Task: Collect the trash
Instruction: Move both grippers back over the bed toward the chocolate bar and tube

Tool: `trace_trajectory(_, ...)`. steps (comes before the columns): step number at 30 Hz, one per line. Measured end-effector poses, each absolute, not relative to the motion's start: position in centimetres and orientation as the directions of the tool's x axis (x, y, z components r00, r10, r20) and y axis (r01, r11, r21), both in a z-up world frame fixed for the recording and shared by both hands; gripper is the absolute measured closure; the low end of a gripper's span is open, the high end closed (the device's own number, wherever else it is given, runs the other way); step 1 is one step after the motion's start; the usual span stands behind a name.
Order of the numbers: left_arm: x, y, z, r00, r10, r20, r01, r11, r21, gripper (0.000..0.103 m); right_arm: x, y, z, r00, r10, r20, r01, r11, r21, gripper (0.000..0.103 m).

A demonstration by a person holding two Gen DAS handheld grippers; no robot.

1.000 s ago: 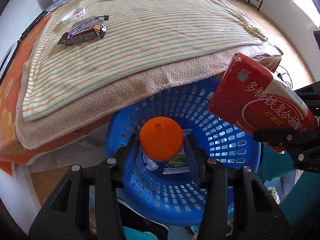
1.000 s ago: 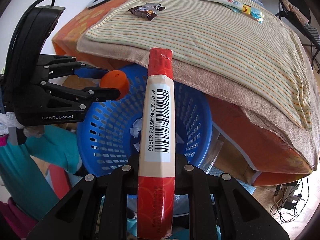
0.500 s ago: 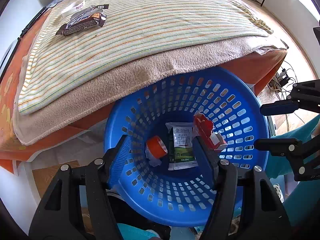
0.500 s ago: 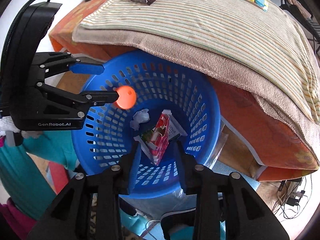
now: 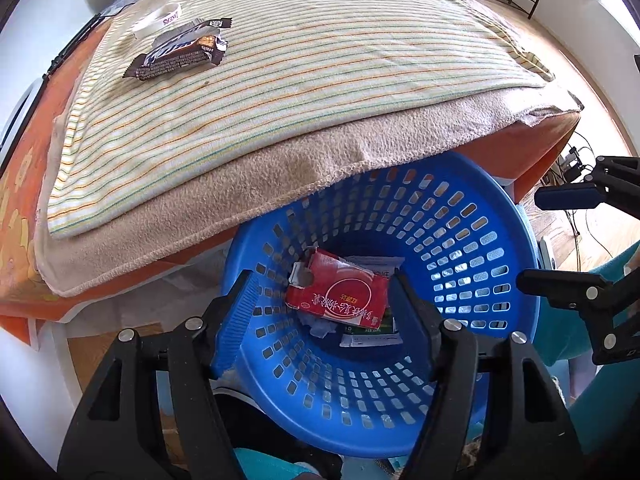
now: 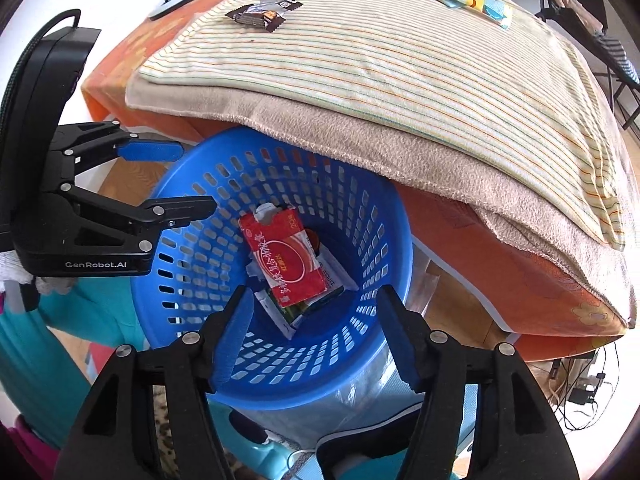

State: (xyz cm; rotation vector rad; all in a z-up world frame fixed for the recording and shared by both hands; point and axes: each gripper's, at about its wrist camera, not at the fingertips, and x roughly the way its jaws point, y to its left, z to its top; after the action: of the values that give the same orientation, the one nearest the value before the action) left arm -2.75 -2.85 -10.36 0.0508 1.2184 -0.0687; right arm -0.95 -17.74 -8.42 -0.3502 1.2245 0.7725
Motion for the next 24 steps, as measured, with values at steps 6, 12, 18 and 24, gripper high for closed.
trace_trajectory(6,-2.4,-2.0,-9.2,0.364,-0.039,-0.930,0.055,0.998,-0.020,0.034,-0.2,-17.7,-8.0,0.167,0.338,-0.926,-0.675,0.724,0.143,0.035)
trace_trajectory(12,-1.9,-0.5,-7.8,0.384,-0.043,-0.922,0.001,0.999,-0.046,0.034,0.7,-17.8,-6.9,0.183,0.358,-0.915,-0.660,0.735,0.156,0.034)
trace_trajectory(18,-1.4,1.9,-6.6,0.409,-0.016,-0.913,-0.081,0.995,-0.054,0.034,2.0,-17.8,-6.2,0.202,0.373,-0.905,-0.636,0.753,0.168,0.032)
trace_trajectory(24,-0.5,4.5,-5.3,0.427,-0.040,-0.903,-0.147,0.983,-0.113,0.034,3.5,-18.2,-5.6,0.216,0.403,-0.889,-0.606,0.769,0.202,0.031)
